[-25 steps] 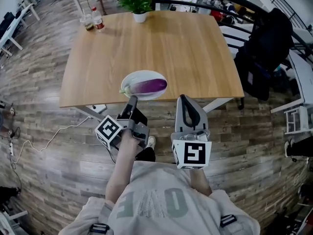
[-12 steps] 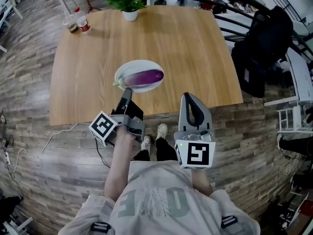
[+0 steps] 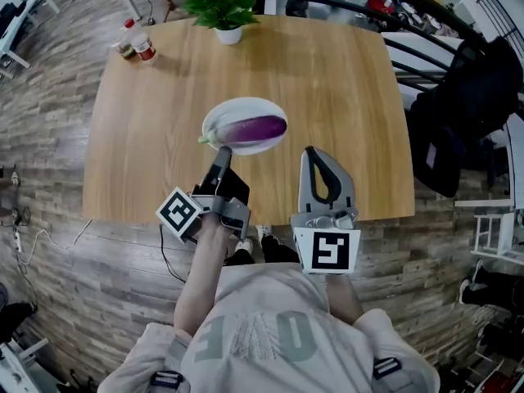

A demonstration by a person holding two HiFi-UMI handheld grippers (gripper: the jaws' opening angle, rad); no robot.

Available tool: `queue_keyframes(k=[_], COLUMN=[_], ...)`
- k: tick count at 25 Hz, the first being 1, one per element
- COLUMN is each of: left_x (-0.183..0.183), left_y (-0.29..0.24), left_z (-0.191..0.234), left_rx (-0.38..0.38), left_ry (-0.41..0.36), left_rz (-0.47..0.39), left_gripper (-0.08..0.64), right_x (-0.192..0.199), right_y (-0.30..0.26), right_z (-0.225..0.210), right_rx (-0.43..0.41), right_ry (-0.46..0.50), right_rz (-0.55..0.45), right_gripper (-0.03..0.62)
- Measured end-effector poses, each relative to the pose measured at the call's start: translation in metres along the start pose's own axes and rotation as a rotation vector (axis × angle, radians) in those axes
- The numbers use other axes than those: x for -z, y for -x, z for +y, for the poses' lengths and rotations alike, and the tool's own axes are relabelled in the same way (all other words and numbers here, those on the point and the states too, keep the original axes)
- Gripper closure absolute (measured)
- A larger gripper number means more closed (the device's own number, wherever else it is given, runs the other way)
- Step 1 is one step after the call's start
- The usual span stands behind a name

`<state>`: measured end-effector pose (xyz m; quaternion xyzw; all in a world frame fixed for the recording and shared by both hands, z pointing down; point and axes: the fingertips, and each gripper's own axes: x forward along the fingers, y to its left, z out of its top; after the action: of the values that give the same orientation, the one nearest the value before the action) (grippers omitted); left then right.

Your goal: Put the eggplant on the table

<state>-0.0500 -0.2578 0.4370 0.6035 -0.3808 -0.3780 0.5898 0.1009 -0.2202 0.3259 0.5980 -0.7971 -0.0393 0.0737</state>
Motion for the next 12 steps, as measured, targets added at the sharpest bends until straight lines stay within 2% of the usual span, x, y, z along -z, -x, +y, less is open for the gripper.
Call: queue_keyframes(k=[5,12], left_x=[0.008,0.008], left_y=[-0.038,-0.046], left_z=[-0.005,0.021], left_rx=[0.014,-0.05], left_ry=[-0.03,-0.005], left_rz=[0.024,0.049], left_gripper=[0.54,0.54], right_x=[0.016,0.029], right_y=[-0.03,-0.052], right_z=[-0.031,-0.041], right_rx=[-0.014,0.0], right_ry=[-0.012,-0.016], right_rz=[0.03,0.072], right_gripper=[0.575,0.575])
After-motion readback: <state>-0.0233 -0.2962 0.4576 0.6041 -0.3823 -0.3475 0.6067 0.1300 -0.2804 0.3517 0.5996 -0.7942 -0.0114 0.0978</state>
